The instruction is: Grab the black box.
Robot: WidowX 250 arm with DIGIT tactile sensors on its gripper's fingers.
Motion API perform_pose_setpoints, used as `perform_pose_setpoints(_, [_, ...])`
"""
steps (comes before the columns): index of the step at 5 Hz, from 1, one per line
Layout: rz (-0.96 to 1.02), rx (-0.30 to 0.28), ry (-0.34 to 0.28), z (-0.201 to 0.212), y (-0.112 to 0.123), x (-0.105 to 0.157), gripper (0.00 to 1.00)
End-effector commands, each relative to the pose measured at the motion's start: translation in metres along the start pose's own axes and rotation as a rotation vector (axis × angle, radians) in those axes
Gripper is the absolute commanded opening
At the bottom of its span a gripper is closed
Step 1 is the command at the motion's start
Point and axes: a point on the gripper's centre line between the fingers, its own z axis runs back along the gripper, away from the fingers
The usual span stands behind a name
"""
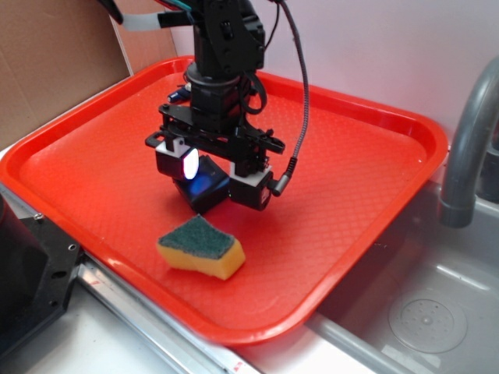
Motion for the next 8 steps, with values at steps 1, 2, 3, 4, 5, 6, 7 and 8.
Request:
perform_pose_setpoints(1, [0.383, -0.102, -0.026, 0.002, 0.001, 0.000, 1.00])
perform_pose_setpoints(2, [0.539, -0.176, -0.058, 0.025, 0.016, 0.005, 1.00])
perform_pose_setpoints(3, [0.650, -0.247, -0.095, 0.041, 0.029, 0.006, 1.00])
perform_pose_setpoints(4, [0.653, -0.236, -0.073, 0.029, 0.028, 0.005, 1.00])
perform_pose_setpoints(5, [0.644, -0.206, -0.040, 0.019, 0.020, 0.010, 1.00])
perform_pose_setpoints(6, [0.612, -0.192, -0.012, 0.013, 0.017, 0.004, 1.00])
perform_pose_setpoints(7, [0.598, -0.197, 0.009, 0.006, 0.017, -0.002, 1.00])
perform_pose_setpoints(8, [0.552, -0.214, -0.006, 0.014, 0.015, -0.005, 1.00])
